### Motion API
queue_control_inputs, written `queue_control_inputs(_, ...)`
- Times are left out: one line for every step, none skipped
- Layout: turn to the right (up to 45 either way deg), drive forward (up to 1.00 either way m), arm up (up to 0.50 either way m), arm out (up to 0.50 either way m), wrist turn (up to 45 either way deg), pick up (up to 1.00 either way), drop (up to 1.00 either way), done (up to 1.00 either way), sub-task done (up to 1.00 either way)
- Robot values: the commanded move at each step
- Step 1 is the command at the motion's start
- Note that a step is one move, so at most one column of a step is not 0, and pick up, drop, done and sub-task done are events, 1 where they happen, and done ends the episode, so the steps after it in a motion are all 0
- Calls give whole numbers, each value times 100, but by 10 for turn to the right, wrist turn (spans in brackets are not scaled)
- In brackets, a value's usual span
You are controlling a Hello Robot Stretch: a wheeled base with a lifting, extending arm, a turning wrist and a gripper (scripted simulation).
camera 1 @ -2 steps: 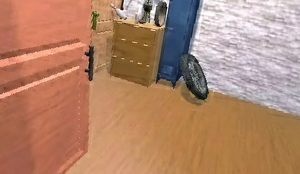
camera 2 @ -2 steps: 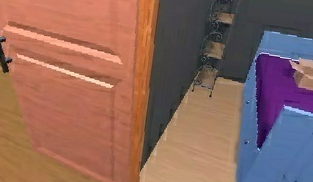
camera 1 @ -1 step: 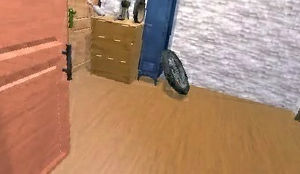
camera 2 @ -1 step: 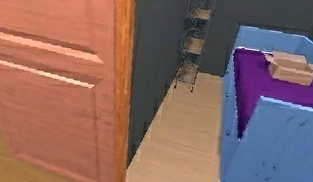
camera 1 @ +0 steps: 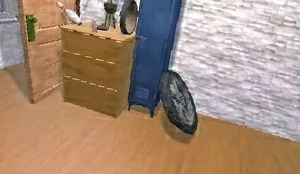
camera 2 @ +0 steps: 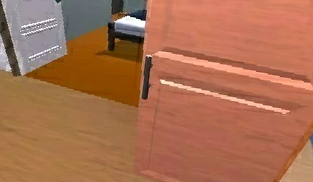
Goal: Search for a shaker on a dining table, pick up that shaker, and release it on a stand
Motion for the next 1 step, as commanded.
queue_control_inputs(0, 35, 0, 0, 0, 0, 0, 0, 0)
